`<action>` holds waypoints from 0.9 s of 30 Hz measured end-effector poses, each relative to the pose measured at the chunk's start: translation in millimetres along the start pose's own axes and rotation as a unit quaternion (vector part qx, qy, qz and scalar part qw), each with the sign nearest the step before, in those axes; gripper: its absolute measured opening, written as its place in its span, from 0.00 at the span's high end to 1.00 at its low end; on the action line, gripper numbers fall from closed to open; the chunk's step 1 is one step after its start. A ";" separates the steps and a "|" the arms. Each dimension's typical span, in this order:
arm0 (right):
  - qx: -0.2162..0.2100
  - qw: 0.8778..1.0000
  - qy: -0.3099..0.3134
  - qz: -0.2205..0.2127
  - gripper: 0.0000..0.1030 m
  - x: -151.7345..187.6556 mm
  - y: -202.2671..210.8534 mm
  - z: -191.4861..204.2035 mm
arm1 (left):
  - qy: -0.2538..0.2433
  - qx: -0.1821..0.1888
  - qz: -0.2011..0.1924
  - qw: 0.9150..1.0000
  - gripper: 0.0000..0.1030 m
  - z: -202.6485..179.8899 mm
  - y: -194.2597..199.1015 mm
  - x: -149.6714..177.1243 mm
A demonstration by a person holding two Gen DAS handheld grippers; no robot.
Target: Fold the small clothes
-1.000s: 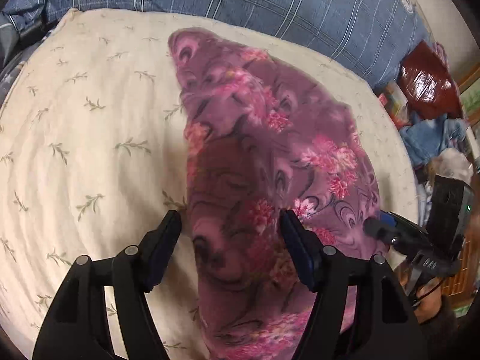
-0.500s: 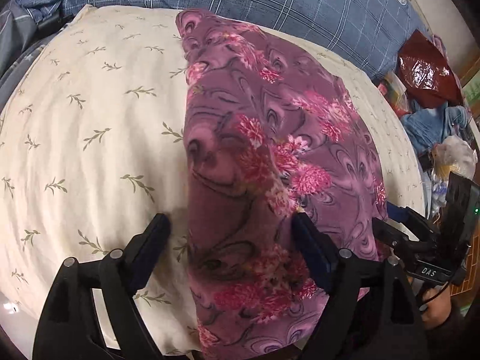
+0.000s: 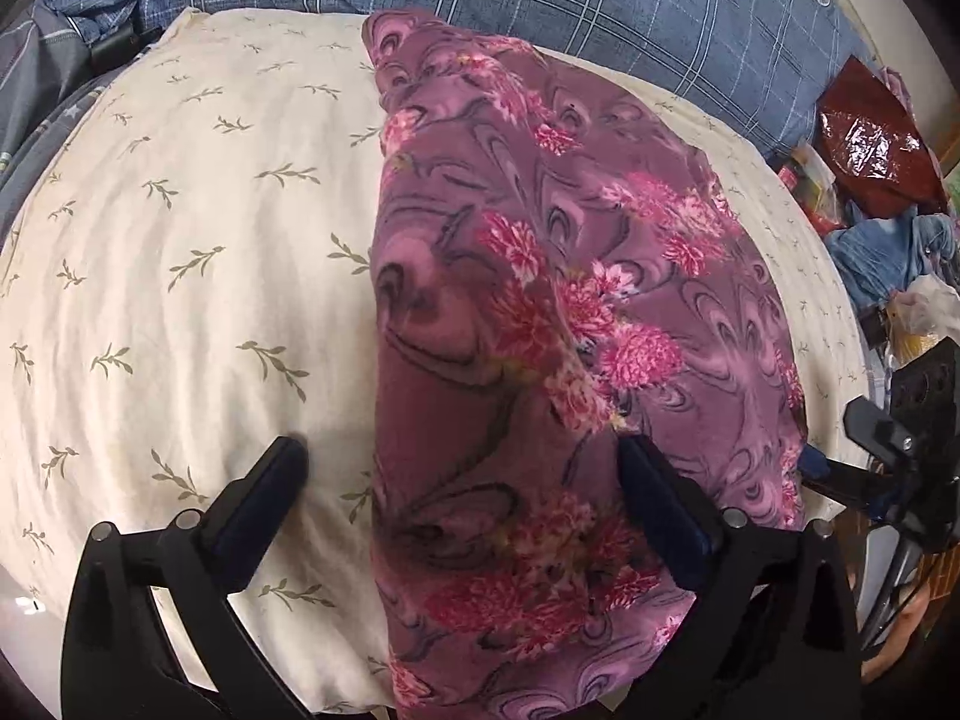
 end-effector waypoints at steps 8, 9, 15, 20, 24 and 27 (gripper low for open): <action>0.057 0.994 0.092 0.006 0.00 11.8 -4.3 9.1 | 0.019 0.006 -0.021 1.000 0.00 2.3 -1.3 -1.1; 0.084 0.990 0.115 0.006 0.00 14.4 -5.9 12.9 | 0.023 0.005 -0.023 0.999 0.00 2.9 -0.8 -1.3; 0.209 0.958 0.195 -0.027 0.00 21.4 3.2 25.3 | 0.026 -0.020 -0.041 0.999 0.00 10.6 11.7 1.5; 0.284 0.919 0.255 -0.098 0.00 18.4 49.1 33.1 | -0.029 -0.089 -0.085 0.992 0.00 4.9 50.3 0.1; 0.306 0.908 0.263 -0.115 0.00 16.1 66.1 30.3 | -0.066 -0.144 -0.134 0.978 0.00 5.1 90.3 6.7; 0.312 0.906 0.259 -0.120 0.00 22.6 74.4 24.5 | -0.071 -0.180 -0.139 0.971 0.00 18.5 107.5 22.0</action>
Point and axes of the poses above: each gripper's, at about its wrist camera, not at the fingertips, and y roughly against the way its jaws point, z to its left, x to its underside, the point moved 9 cm from there along -y, roughly the way its jaws point, and after that the axes turned 11 degrees about x, right-handed, at the moved point
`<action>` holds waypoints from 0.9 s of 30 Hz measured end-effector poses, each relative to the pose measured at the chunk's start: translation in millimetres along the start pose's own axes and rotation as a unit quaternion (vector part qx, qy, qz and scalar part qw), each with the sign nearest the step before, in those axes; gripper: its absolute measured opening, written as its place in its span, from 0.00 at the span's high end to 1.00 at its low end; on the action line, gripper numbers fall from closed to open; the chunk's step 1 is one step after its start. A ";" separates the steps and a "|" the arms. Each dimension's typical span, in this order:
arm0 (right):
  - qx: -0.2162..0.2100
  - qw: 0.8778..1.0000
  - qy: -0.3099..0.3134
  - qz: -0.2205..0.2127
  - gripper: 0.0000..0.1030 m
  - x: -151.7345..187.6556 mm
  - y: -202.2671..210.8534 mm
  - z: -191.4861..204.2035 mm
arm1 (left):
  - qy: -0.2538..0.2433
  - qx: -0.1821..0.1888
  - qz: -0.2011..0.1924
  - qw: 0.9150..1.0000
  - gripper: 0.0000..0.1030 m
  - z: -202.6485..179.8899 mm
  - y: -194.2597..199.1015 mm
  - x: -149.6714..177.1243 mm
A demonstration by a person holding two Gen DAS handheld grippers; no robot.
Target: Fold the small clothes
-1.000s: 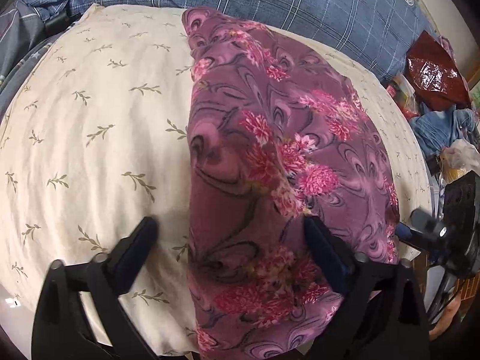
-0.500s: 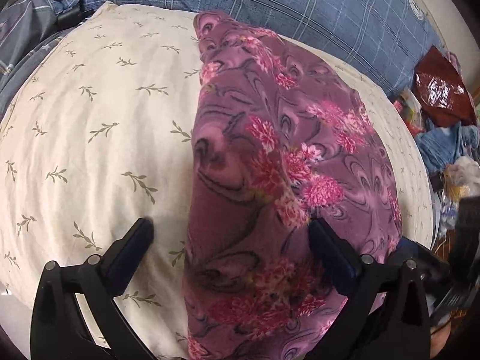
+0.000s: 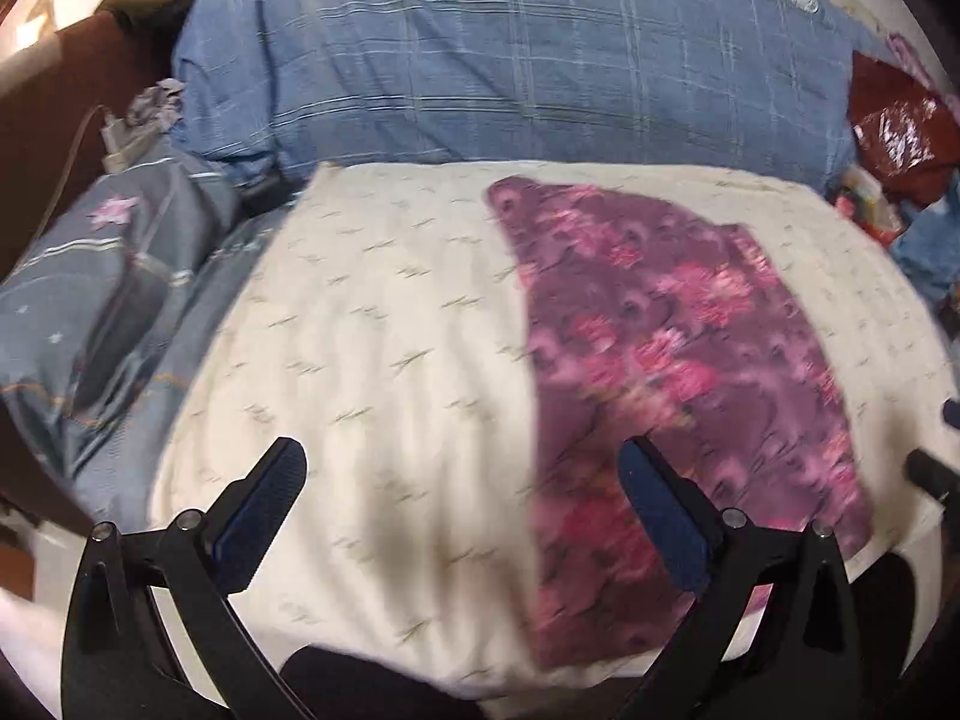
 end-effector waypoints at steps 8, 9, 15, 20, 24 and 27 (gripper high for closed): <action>-0.004 1.000 0.021 -0.004 0.00 6.8 8.0 13.3 | 0.026 -0.012 0.027 0.999 0.00 20.2 3.5 36.3; -0.006 1.000 0.023 -0.006 0.00 6.7 9.4 15.7 | 0.027 -0.009 0.033 0.999 0.00 18.4 2.0 38.6; -0.002 0.999 0.039 -0.006 0.00 8.7 10.7 25.6 | 0.014 0.006 0.047 0.999 0.00 6.4 2.9 46.8; 0.017 0.999 0.046 -0.010 0.00 6.3 14.9 22.4 | 0.000 0.024 0.042 0.999 0.00 -8.4 8.0 46.2; 0.038 0.997 0.062 -0.013 0.00 10.3 15.2 20.1 | -0.014 0.034 0.049 0.998 0.00 -19.3 6.0 48.6; 0.038 0.997 0.059 -0.016 0.00 11.5 16.2 18.4 | -0.020 0.034 0.052 0.998 0.00 -23.8 5.7 49.5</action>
Point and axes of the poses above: each gripper's, at about its wrist camera, not at the fingertips, and y roughly against the way its jaws point, z to its left, x to its underside, the point moved 9 cm from there along -y, roughly the way its jaws point, and after that the axes turned 11 degrees about x, right-handed, at the moved point
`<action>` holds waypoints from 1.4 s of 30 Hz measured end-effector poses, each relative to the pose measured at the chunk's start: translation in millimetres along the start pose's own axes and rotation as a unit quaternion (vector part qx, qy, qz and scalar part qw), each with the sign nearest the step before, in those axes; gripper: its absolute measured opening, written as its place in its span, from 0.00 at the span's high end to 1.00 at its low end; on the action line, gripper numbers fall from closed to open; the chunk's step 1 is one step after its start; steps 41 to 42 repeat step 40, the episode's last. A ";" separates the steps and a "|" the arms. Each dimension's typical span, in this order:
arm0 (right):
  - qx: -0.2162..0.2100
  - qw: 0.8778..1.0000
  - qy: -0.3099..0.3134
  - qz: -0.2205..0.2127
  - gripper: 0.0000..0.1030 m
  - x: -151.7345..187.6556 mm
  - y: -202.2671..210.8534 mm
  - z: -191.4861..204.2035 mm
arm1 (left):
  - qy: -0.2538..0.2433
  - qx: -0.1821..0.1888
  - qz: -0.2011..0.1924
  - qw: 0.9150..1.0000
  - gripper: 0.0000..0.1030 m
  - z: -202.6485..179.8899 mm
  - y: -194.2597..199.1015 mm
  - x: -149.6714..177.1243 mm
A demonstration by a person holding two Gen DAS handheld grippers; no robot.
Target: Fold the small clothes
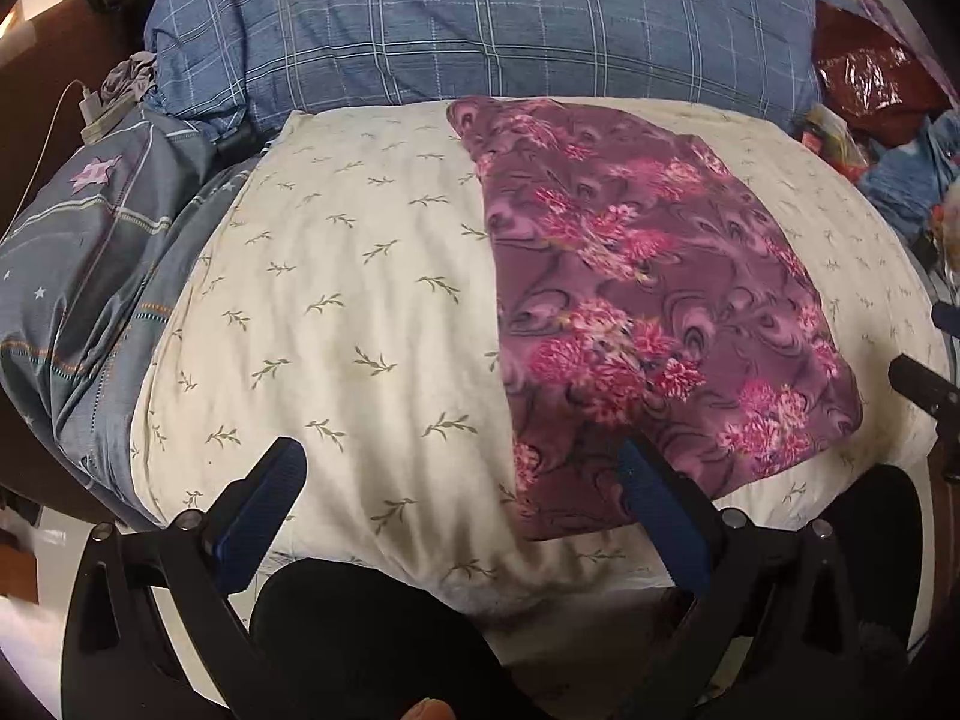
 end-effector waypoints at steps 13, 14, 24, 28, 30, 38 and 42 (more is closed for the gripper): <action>-0.009 1.000 -0.022 0.008 0.00 3.2 -0.2 -6.5 | -0.006 0.009 -0.008 1.000 0.00 -14.7 8.8 -4.2; -0.010 1.000 -0.023 0.010 0.00 4.2 0.0 -6.6 | -0.008 0.011 -0.011 1.000 0.00 -16.1 10.1 -4.8; -0.011 0.999 -0.029 0.019 0.00 7.8 -3.1 -7.4 | -0.016 0.014 -0.018 1.000 0.00 -22.0 12.0 -6.7; -0.014 0.999 -0.031 0.023 0.00 8.8 -4.4 -6.2 | -0.025 0.022 -0.024 0.999 0.00 -26.5 13.6 -8.1; -0.014 0.999 -0.032 0.023 0.00 8.9 -4.4 -6.4 | -0.027 0.025 -0.024 0.999 0.00 -28.3 13.7 -8.4; -0.013 0.999 -0.041 0.024 0.00 8.4 -6.3 -10.9 | -0.022 0.032 -0.014 0.999 0.00 -32.7 11.9 -6.8; -0.013 0.999 -0.042 0.025 0.00 8.4 -7.1 -12.0 | -0.020 0.033 -0.013 0.999 0.00 -32.7 11.2 -6.5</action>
Point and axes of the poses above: each gripper's, at about its wrist camera, not at the fingertips, and y roughly against the way its jaws point, z to its left, x to its underside, the point moved 9 cm from there along -y, roughly the way its jaws point, and after that the axes turned 11 degrees about x, right-handed, at the moved point
